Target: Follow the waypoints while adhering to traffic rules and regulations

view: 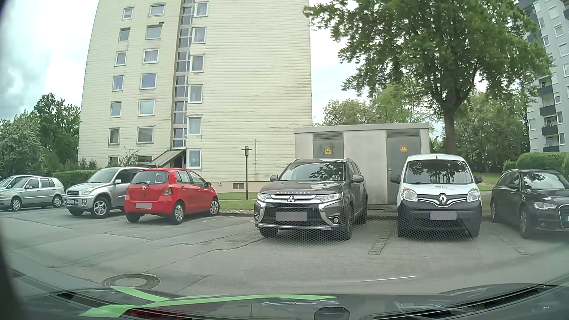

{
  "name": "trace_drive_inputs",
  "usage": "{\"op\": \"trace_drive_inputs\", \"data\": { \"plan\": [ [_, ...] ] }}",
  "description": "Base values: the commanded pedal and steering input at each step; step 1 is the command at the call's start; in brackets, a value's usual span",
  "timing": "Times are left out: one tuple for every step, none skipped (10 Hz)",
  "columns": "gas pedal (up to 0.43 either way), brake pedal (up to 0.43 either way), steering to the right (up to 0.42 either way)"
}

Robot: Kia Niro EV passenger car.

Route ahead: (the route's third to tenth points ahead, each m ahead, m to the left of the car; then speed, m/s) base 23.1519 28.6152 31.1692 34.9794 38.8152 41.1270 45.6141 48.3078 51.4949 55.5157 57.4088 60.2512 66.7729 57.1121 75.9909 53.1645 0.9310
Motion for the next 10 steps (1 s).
{"op": "trace_drive_inputs", "data": {
  "plan": [
    [0.0, 0.0, -0.425],
    [0.0, 0.0, -0.436],
    [0.0, 0.0, -0.441],
    [0.0, 0.0, -0.441],
    [0.0, 0.0, -0.44],
    [0.0, 0.0, -0.44],
    [0.0, 0.0, -0.44],
    [0.0, 0.0, -0.446],
    [0.0, 0.0, -0.459],
    [0.0, 0.0, -0.471]
  ]
}}
